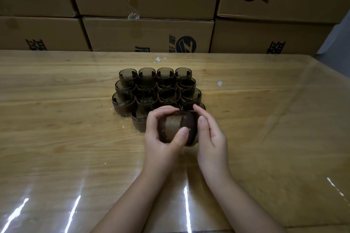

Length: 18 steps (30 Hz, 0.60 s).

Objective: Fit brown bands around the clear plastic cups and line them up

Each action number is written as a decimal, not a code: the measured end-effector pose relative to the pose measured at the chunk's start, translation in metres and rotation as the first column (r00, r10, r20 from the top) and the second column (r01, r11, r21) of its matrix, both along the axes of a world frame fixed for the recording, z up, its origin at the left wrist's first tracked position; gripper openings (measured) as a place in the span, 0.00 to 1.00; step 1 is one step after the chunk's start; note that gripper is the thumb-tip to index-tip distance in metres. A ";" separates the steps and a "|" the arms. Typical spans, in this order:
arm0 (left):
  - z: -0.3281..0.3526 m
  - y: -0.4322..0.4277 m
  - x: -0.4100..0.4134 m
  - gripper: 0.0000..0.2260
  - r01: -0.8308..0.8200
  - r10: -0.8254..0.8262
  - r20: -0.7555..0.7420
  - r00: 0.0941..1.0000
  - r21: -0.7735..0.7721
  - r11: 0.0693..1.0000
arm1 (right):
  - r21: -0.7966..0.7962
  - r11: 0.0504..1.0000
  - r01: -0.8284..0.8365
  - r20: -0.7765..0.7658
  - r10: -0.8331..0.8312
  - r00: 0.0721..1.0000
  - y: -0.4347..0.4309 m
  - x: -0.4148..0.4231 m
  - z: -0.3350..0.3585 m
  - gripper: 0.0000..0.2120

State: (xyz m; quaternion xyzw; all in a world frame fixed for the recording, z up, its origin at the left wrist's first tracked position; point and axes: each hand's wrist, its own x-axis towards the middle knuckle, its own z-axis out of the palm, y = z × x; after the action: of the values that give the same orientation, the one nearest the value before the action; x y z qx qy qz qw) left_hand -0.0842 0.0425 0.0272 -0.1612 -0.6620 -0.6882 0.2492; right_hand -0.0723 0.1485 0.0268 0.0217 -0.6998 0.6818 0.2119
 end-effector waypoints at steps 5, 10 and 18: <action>0.004 -0.001 -0.001 0.26 0.133 -0.151 0.091 0.984 0.180 0.975 | -0.146 0.983 -0.115 0.050 0.123 0.991 -0.001 -0.003 0.004 0.13; 0.012 0.001 -0.002 0.27 0.323 -0.543 0.242 0.804 0.588 0.741 | -0.279 0.920 -0.274 0.131 0.319 0.939 -0.001 -0.001 0.008 0.27; 0.011 -0.005 -0.005 0.33 0.411 -0.808 0.166 0.565 0.793 0.450 | -0.534 0.798 -0.280 0.134 0.407 0.904 0.000 -0.003 0.007 0.25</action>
State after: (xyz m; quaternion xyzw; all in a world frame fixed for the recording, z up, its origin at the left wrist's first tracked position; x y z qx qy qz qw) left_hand -0.0896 0.0378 0.0384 -0.1017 -0.2909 -0.9339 -0.1813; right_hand -0.0756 0.1486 0.0339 0.0100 -0.5023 0.8646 -0.0049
